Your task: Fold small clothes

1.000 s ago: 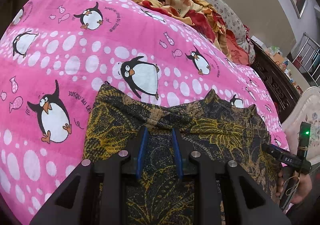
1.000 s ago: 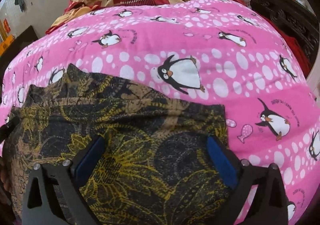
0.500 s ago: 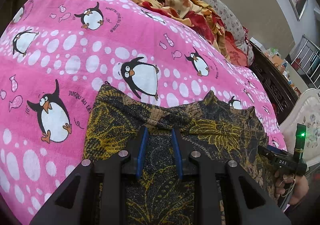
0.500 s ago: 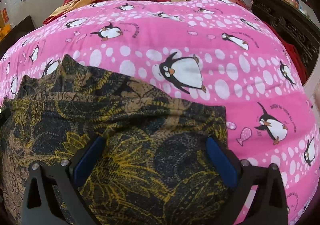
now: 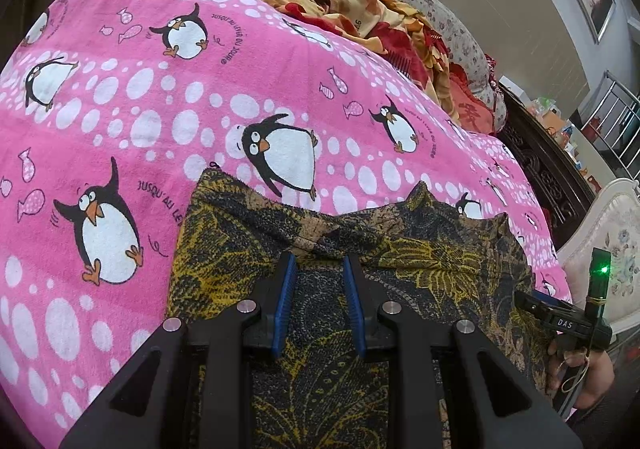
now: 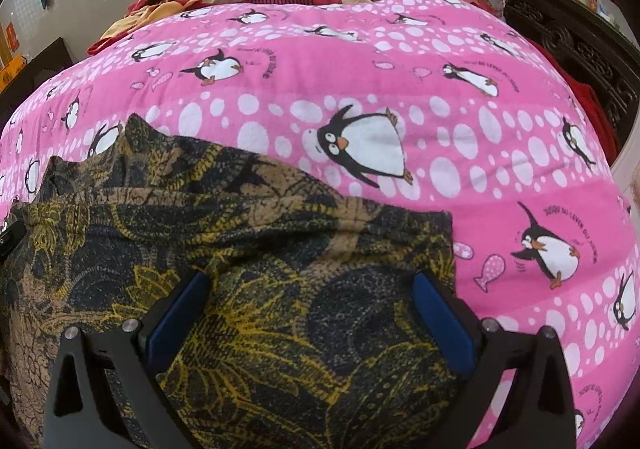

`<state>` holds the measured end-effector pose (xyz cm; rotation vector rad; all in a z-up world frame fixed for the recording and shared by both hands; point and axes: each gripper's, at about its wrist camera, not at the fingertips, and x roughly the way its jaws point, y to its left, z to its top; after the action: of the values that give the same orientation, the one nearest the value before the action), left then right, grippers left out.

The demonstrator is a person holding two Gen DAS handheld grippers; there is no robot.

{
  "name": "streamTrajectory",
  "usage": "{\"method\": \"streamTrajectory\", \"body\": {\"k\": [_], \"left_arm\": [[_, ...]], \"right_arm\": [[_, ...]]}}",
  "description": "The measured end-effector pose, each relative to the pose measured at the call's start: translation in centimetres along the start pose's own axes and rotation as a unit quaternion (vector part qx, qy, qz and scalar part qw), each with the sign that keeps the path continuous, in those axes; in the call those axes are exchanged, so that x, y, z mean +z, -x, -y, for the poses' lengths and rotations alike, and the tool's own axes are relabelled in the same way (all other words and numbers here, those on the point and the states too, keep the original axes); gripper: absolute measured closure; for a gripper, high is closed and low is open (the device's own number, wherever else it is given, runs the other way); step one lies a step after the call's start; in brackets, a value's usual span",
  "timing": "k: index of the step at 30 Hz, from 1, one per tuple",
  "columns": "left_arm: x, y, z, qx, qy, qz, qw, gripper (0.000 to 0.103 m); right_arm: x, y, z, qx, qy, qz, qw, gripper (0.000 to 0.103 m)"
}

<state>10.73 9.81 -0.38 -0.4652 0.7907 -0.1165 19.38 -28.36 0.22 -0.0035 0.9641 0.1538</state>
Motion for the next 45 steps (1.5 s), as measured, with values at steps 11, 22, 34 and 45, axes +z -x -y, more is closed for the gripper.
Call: {"method": "streamTrajectory", "body": {"k": [11,22,34,45], "left_arm": [[-0.1,0.1,0.2,-0.001,-0.001,-0.002,1.0000,0.098],[-0.2,-0.3,2.0,-0.012,-0.030,-0.009,0.9994,0.073],[0.0,-0.7,2.3,-0.043,-0.038,-0.016,0.9982,0.052],[-0.3,-1.3,3.9,0.002,-0.082,-0.027,0.9963,0.049]], "right_arm": [[-0.1,0.3,0.1,0.000,0.000,0.001,1.000,0.000],[-0.1,0.2,0.2,0.002,-0.001,0.001,1.000,0.000],[-0.1,0.2,0.2,0.004,-0.003,0.001,1.000,0.000],[-0.1,0.2,0.3,0.005,-0.003,0.001,1.000,0.000]]}}
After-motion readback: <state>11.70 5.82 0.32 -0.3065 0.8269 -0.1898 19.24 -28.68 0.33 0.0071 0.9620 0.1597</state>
